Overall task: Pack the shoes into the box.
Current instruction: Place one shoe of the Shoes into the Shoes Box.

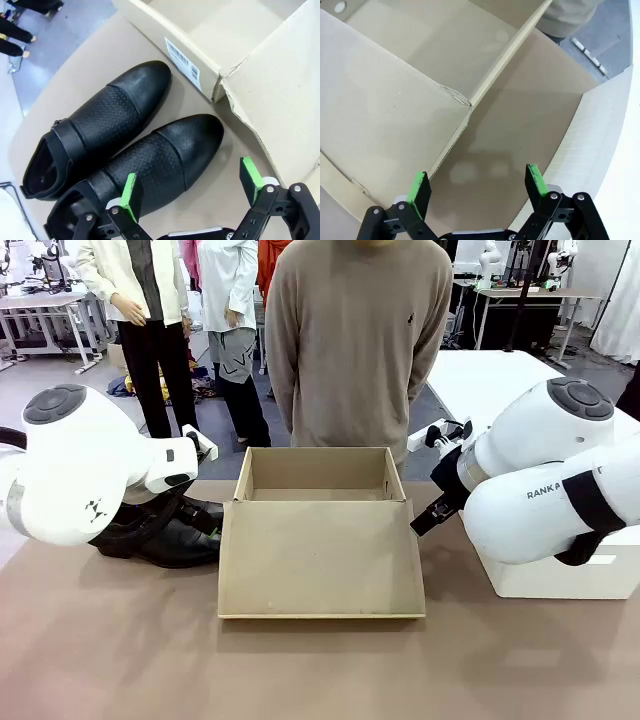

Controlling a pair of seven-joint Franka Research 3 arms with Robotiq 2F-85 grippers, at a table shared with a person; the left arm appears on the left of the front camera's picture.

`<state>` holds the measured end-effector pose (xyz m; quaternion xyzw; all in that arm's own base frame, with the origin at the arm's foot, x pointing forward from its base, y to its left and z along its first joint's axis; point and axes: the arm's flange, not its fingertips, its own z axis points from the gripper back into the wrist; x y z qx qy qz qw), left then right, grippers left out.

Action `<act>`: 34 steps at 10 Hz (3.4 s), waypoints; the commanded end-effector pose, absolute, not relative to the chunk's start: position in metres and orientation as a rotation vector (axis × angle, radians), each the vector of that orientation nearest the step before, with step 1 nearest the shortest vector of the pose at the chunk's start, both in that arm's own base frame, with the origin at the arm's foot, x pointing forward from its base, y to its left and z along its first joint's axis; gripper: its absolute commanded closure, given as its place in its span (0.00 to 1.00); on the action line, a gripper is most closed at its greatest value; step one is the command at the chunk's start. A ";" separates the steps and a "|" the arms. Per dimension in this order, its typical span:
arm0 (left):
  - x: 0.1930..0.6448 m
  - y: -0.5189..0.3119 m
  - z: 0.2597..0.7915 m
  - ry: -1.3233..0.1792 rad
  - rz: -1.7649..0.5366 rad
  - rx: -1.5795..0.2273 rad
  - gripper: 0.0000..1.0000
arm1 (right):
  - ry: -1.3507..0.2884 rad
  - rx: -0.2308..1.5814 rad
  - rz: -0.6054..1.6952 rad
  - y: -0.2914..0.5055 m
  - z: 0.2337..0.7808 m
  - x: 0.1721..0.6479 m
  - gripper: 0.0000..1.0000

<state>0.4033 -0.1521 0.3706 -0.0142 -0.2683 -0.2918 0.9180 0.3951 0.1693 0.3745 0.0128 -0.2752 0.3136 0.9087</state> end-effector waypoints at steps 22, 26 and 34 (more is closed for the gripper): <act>0.379 -0.132 0.472 -0.641 -0.836 -0.078 0.00 | -0.648 0.228 0.746 0.146 0.467 0.375 0.00; 0.367 -0.098 0.509 -0.638 -1.064 -0.228 0.00 | -0.756 0.379 0.931 0.106 0.502 0.349 0.00; 0.337 -0.076 0.527 -0.749 -1.195 -0.398 0.00 | -0.802 0.599 1.013 0.066 0.513 0.336 0.00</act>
